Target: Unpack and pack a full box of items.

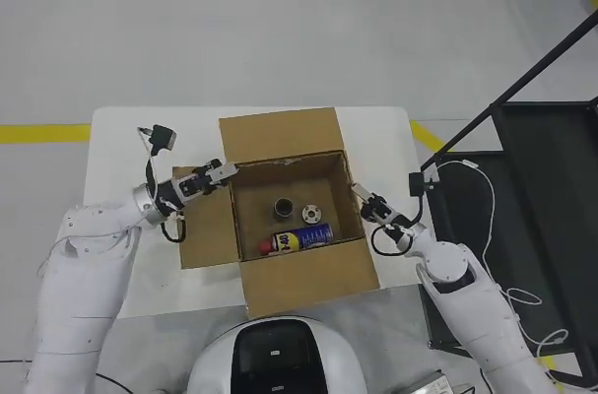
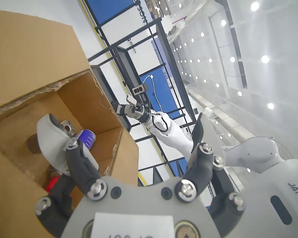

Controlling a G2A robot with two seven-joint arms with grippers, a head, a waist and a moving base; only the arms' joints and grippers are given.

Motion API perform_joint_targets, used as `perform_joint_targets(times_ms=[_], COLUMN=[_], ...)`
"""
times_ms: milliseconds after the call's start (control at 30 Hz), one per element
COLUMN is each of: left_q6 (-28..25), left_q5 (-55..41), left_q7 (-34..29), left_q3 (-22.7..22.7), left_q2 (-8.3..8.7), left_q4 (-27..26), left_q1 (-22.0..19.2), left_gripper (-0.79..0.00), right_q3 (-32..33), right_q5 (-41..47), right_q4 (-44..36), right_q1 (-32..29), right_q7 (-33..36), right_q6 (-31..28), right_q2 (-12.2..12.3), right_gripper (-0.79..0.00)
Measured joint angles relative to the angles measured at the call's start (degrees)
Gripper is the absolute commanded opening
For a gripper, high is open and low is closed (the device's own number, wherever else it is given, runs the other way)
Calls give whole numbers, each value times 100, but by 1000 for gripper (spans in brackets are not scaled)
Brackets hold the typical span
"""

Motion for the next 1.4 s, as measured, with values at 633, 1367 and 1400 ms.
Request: perform_joint_targets(times_ms=[633, 1367, 1400], left_q6=[178, 251, 260], left_q5=[-930, -1419, -1381], left_q7=[-1201, -2993, -2999], left_q3=[-1362, -2042, -2025], left_q2=[356, 760, 776], left_q4=[-59, 951, 919], left_q1=[817, 424, 433], left_gripper=[0, 0, 0], right_q3=[-320, -2016, -2170], right_q5=[15, -2479, -2599], right_q4=[-275, -988, -875], right_q1=[279, 1780, 1923], right_q7=[74, 1898, 1940], right_q6=[-111, 487, 498], right_q2=[-108, -278, -311], right_gripper=[0, 0, 0])
